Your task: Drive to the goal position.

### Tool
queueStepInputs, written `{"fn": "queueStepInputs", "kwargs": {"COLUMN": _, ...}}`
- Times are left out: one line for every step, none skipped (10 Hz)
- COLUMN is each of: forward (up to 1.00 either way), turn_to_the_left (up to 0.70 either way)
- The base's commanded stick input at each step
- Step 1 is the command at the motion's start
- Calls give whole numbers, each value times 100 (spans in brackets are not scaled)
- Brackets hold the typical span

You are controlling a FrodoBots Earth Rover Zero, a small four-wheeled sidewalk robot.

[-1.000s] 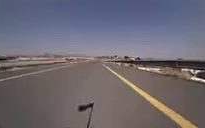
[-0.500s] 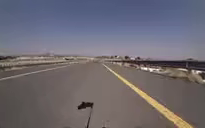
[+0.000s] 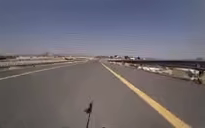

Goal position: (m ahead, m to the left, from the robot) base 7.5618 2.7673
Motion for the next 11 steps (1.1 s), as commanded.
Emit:
{"fn": "queueStepInputs", "kwargs": {"forward": 100, "turn_to_the_left": 7}}
{"fn": "queueStepInputs", "kwargs": {"forward": 100, "turn_to_the_left": -1}}
{"fn": "queueStepInputs", "kwargs": {"forward": 100, "turn_to_the_left": -1}}
{"fn": "queueStepInputs", "kwargs": {"forward": 100, "turn_to_the_left": -1}}
{"fn": "queueStepInputs", "kwargs": {"forward": 100, "turn_to_the_left": -1}}
{"fn": "queueStepInputs", "kwargs": {"forward": 100, "turn_to_the_left": -1}}
{"fn": "queueStepInputs", "kwargs": {"forward": 100, "turn_to_the_left": -1}}
{"fn": "queueStepInputs", "kwargs": {"forward": 100, "turn_to_the_left": -1}}
{"fn": "queueStepInputs", "kwargs": {"forward": 100, "turn_to_the_left": -1}}
{"fn": "queueStepInputs", "kwargs": {"forward": 100, "turn_to_the_left": -1}}
{"fn": "queueStepInputs", "kwargs": {"forward": 100, "turn_to_the_left": -1}}
